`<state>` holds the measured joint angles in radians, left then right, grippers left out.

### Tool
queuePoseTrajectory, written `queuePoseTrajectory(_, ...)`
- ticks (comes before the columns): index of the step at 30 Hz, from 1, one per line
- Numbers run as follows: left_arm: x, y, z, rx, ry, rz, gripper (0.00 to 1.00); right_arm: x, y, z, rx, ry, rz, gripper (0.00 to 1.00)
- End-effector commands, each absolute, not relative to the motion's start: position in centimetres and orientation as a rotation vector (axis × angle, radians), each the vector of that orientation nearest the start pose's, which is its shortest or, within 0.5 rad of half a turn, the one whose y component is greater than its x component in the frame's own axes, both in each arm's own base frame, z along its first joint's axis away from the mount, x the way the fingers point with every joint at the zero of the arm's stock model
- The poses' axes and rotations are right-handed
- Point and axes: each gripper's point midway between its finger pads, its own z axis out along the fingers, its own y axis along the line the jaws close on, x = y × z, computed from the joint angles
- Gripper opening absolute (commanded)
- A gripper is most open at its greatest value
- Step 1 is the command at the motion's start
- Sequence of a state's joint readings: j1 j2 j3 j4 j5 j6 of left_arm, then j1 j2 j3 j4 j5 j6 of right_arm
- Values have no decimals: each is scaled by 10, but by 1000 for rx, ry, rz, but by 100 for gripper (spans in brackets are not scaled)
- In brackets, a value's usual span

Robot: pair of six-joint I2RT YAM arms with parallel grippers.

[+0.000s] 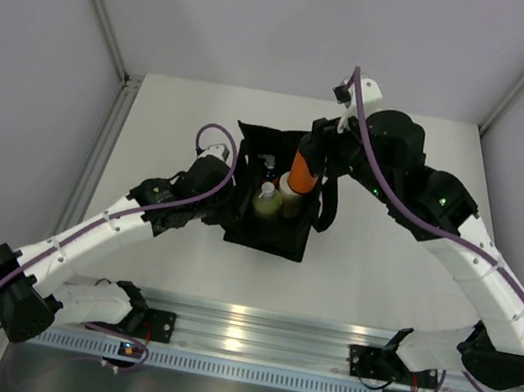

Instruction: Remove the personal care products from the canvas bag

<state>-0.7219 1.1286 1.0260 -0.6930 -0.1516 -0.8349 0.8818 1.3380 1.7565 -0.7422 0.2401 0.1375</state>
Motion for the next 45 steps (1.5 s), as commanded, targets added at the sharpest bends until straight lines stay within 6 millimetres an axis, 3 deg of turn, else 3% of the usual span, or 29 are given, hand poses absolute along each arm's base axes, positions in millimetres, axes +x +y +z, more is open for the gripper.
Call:
queuePoseTrajectory(1, 240, -199, 185, -218, 2397, -479, 0, 258, 247, 482, -427, 1643, 520, 0)
queuePoseTrajectory(8, 240, -199, 186, -219, 2396, -482, 0, 257, 236, 492, -395, 1632, 496, 0)
queuePoseTrajectory(24, 239, -200, 185, -214, 2401, -488, 0, 263, 206, 488, -332, 1652, 361, 0)
queuePoseTrajectory(45, 239, -203, 186, -194, 2406, -495, 0, 277, 155, 453, -251, 1717, 227, 0)
